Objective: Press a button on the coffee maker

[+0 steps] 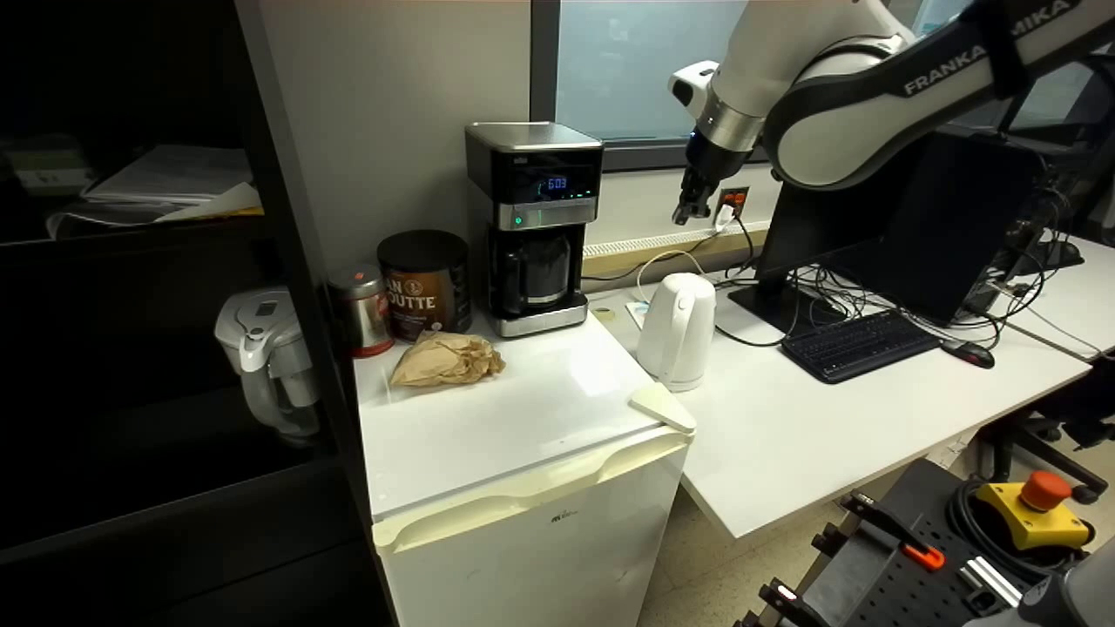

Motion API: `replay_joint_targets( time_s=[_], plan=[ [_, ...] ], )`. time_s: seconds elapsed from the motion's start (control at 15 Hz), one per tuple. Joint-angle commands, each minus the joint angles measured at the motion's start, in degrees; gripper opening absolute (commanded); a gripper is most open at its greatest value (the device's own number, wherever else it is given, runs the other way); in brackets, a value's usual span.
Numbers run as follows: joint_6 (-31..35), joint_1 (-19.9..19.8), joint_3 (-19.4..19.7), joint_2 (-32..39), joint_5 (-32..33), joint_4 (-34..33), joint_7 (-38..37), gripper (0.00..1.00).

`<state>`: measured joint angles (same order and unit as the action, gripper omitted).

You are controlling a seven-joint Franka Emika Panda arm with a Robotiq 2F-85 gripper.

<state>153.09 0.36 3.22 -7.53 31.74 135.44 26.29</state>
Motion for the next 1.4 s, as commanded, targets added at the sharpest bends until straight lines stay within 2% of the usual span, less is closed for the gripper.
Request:
replay_joint_targets(
  time_s=[0.0, 0.73, 1.33],
  plan=[
    [1.8, -0.7, -0.8, 6.4, 0.6, -6.2, 1.2, 0.00],
    [3.1, 0.2, -2.4, 17.5, 1.5, -18.3, 0.5, 0.00],
    [6.0, 0.6, -2.3, 23.3, 1.3, -24.6, 0.0, 0.00]
  ],
)
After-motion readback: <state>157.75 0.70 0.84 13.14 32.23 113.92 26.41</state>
